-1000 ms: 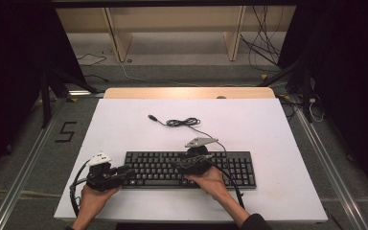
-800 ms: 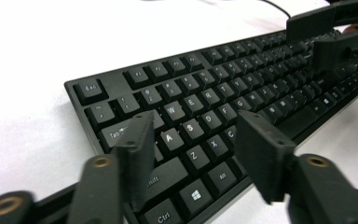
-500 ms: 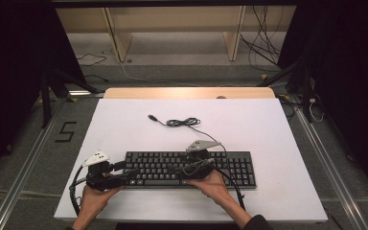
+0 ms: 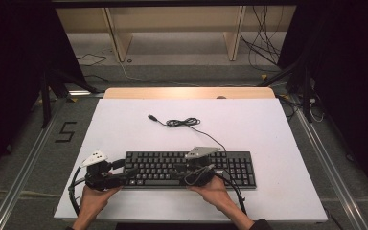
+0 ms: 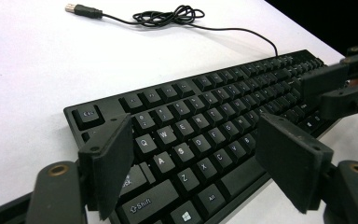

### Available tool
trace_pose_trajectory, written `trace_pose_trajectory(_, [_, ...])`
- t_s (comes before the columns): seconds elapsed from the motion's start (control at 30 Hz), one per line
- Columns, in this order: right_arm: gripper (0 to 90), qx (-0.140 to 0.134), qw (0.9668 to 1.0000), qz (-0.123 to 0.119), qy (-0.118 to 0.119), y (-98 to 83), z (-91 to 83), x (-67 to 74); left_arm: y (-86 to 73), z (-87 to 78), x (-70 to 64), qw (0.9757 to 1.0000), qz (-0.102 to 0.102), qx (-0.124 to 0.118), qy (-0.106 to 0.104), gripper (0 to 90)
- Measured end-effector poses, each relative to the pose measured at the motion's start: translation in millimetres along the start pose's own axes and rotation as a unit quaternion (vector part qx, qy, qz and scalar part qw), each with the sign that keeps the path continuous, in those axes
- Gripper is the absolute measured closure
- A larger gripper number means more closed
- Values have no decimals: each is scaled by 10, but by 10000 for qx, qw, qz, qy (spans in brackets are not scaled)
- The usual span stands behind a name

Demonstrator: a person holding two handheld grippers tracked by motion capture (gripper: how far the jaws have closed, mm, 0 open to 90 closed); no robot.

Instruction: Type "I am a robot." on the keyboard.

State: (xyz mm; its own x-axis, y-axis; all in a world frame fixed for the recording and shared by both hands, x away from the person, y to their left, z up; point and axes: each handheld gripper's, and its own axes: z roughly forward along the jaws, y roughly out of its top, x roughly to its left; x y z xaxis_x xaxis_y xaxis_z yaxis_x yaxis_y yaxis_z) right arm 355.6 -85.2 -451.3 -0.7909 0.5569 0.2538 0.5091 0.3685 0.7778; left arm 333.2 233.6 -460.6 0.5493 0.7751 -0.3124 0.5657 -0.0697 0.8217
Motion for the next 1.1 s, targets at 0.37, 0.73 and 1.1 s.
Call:
trace_pose_trajectory(0.37, [861,295,9994,-185,3,-95,112,64,1,-2,-2,10000,7,-33,-2,272])
trace_pose_trajectory(0.73, [900,529,9982,-245,-103,-140,206,64,-1,2,-3,10000,23,-33,-17,272])
trace_pose_trajectory(1.1, [900,630,9976,-248,-123,-181,270,56,-1,5,-8,10000,35,-42,-41,271])
